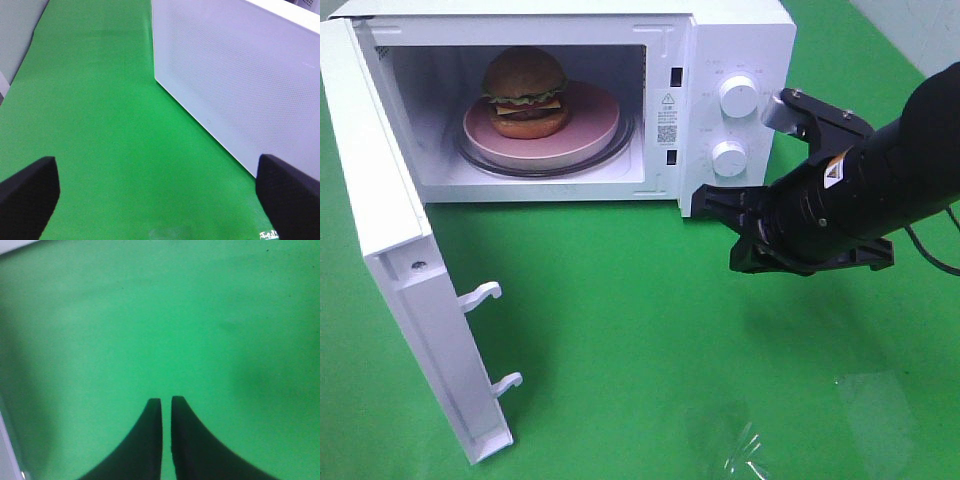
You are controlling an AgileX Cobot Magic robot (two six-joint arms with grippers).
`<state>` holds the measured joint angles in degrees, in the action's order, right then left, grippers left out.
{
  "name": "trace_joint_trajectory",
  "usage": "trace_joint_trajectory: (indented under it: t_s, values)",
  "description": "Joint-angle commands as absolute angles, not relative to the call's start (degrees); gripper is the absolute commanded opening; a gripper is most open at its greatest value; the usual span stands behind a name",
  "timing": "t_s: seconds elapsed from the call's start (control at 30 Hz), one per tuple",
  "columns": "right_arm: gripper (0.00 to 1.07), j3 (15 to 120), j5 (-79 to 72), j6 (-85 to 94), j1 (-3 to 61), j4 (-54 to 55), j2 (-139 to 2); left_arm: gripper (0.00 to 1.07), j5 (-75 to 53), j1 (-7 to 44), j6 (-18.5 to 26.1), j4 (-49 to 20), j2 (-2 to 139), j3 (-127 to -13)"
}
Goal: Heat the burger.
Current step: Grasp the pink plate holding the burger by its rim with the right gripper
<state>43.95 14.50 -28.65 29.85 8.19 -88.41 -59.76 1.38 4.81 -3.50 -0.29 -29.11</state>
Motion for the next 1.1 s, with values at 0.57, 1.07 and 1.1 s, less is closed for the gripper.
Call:
trace_joint_trajectory:
  t_s: [0.57, 1.07, 1.1]
  values:
    - [0.12, 51.62, 43.32, 26.36, 29.62, 7.68, -85.14, 1.00, -59.70, 1.26, 4.70, -3.61, -1.38, -28.88]
    - [0.20, 52.25, 42.34, 74.94, 29.62, 7.51, -85.14, 1.00, -59.70, 1.26, 4.70, -3.61, -1.38, -28.88]
    - [0.24, 52.25, 41.02, 77.06, 29.62, 7.56, -85.14, 1.00, -59.70, 1.26, 4.70, -3.61, -1.38, -28.88]
